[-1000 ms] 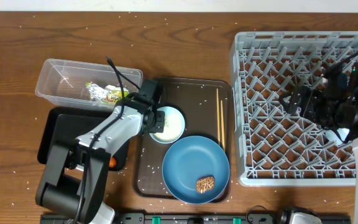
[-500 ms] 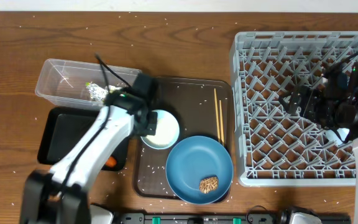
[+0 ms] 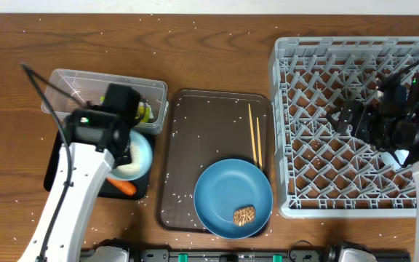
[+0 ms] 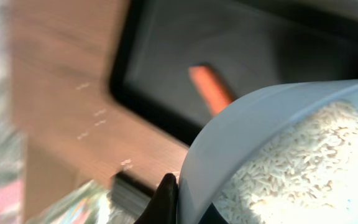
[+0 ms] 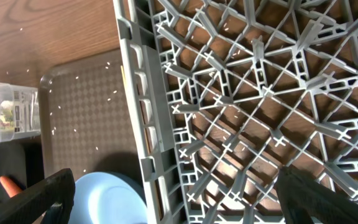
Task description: Sort waste into correct bins and load items into the dishwasher rack
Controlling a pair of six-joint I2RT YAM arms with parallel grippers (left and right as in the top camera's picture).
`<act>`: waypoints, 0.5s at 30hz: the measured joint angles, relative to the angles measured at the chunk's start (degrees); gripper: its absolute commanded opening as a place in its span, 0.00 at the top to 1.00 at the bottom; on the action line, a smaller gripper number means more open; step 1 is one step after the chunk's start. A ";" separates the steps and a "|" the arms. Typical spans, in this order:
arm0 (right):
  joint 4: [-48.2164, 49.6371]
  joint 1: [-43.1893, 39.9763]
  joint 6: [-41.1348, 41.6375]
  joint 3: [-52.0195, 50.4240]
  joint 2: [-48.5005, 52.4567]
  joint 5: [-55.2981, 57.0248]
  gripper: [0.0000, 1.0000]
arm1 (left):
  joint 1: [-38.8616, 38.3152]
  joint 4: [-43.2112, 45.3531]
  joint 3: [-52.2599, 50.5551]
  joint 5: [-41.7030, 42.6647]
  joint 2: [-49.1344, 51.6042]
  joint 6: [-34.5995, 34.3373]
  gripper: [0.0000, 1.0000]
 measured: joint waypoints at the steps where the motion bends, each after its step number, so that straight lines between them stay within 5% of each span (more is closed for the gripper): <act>1: 0.07 0.00 0.00 0.00 0.00 0.00 0.04 | 0.79 -0.44 0.00 -1.57 0.00 -0.76 0.94; 15: 1.95 0.00 0.00 0.00 0.00 0.02 0.02 | 2.84 -2.49 -0.66 -19.08 7.32 -10.80 0.94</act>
